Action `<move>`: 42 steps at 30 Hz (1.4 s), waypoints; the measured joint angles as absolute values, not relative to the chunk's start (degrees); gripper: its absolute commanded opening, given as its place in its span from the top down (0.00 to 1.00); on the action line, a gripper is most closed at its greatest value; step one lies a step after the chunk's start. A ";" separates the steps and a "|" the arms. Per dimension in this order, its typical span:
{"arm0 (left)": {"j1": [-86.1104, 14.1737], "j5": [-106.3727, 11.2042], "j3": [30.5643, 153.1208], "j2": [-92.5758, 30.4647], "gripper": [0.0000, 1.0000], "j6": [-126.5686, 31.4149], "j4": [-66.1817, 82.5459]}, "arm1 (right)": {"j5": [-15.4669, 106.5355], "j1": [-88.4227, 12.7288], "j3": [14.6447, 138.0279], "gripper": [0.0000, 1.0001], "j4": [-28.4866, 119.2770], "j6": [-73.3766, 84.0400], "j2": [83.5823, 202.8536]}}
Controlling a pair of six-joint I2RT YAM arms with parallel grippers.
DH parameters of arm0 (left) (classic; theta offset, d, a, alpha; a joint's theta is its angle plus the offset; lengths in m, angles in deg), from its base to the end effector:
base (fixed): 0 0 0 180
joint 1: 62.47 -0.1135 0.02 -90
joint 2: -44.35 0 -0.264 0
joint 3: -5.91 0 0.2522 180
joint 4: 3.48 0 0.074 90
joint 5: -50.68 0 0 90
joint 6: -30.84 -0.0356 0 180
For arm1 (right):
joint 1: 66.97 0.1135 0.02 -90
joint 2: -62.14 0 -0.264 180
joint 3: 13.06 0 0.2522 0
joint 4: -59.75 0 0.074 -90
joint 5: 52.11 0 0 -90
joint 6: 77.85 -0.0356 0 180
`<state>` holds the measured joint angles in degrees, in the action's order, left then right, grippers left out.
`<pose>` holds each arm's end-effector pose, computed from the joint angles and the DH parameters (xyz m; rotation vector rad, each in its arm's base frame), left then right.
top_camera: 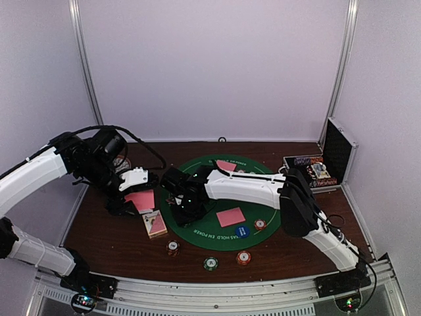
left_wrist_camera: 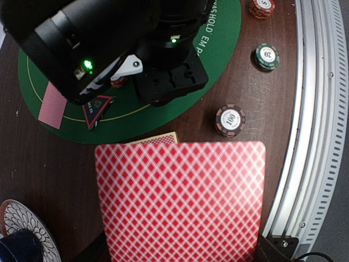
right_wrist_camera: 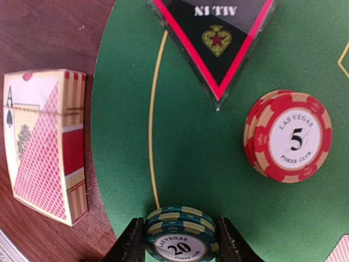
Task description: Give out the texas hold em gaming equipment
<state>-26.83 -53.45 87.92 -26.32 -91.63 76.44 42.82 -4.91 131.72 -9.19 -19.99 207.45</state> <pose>0.1733 -0.1350 0.3112 1.5957 2.2455 -0.3556 0.2445 0.4676 0.1589 -0.7765 2.8178 0.4734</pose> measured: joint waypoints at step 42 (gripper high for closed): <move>-26.83 -54.11 87.92 -26.32 1.00 -91.63 77.73 | 46.91 4.49 89.34 0.16 -2.74 -21.24 178.97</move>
<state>-26.83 -54.11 87.92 -26.32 -91.63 77.73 46.91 4.49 89.34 -2.74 -21.24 178.97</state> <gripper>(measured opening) 0.675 0.849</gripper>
